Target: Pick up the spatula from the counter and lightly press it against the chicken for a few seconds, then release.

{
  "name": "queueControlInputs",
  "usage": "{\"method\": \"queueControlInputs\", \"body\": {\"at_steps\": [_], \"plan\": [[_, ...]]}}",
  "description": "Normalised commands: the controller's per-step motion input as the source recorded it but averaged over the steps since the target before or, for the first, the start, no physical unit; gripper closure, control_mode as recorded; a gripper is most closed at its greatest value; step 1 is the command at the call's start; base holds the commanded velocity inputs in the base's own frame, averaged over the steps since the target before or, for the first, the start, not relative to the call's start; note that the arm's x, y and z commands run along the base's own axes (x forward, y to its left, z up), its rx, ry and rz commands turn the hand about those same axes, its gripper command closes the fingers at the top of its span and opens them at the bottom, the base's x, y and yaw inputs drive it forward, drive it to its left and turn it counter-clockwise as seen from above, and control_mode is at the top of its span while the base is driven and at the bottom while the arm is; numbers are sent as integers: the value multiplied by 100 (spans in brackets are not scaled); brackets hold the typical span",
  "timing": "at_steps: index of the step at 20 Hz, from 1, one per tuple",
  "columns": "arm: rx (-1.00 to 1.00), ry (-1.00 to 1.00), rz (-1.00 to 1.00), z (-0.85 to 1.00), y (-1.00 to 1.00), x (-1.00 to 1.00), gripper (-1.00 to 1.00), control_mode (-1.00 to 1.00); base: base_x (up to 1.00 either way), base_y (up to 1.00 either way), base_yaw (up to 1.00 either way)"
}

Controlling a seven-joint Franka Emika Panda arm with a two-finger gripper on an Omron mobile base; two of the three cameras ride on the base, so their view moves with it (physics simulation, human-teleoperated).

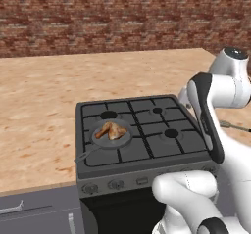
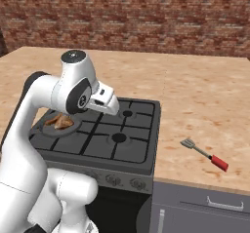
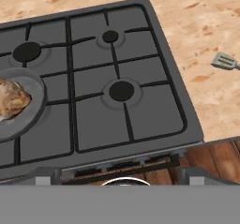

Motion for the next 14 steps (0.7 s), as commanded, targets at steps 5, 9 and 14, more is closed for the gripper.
{"method": "queueControlInputs", "body": {"at_steps": [5,9,14], "plan": [[0,-4,1,0,-21,-8,-100,-100,0,0,0],[0,-1,10,0,-19,-3,-100,-100,0,0,0],[-5,-2,17,0,-27,-13,-100,-100,0,0,0]]}}
